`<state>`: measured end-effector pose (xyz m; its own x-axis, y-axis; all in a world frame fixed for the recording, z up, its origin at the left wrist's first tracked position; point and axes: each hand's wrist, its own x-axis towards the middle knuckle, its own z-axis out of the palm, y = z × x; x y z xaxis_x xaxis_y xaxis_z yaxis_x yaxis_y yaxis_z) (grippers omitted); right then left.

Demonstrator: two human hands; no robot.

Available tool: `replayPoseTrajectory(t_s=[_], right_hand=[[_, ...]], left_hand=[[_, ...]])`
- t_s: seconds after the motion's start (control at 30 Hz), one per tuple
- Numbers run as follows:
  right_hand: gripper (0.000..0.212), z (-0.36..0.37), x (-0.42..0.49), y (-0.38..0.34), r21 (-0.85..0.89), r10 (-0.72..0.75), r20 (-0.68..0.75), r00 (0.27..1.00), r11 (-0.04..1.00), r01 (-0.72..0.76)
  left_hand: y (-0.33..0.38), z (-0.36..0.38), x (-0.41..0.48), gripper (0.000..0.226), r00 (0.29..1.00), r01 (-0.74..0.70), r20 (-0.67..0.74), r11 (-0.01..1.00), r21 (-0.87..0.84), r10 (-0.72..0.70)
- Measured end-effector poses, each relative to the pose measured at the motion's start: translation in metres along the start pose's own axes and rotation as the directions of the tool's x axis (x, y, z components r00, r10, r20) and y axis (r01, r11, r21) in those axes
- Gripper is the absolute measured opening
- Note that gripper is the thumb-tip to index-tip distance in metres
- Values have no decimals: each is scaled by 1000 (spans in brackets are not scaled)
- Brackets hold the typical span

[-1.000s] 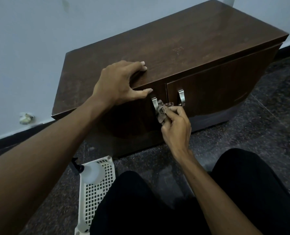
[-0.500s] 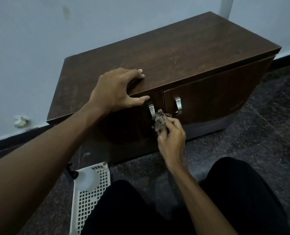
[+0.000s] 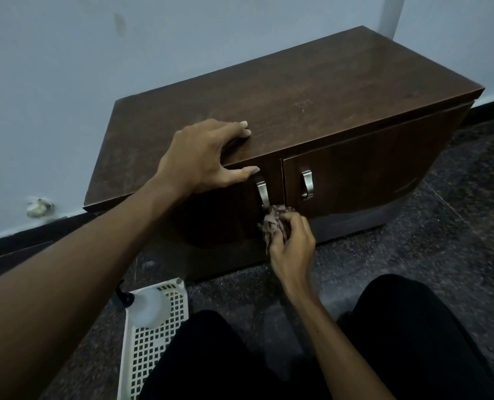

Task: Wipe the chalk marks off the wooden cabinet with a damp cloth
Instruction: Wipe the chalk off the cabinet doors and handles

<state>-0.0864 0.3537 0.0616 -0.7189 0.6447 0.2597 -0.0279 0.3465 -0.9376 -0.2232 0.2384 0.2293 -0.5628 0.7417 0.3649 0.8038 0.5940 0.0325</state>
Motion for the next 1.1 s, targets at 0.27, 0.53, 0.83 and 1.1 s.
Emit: replayPoseTrajectory(t_s=[0.27,0.53,0.83,1.1], right_hand=[[30,14,-3,-12,26,-208,-205,956,976,218],[26,12,9,-23,-184,-476,-221,851,877,443],[17,8,21,-52,-315,-450,-162,878,867,387],[20,14,-2,-3,30,-177,-208,962,982,187]], left_hand=[[2,-1,-1,67,1000,7,5,1000,7,-7],[2,-1,0,66,1000,17,-2,1000,-8,-17],[3,0,0,66,1000,15,-17,1000,1,-15],[4,-2,-1,67,1000,19,0,1000,5,-19]])
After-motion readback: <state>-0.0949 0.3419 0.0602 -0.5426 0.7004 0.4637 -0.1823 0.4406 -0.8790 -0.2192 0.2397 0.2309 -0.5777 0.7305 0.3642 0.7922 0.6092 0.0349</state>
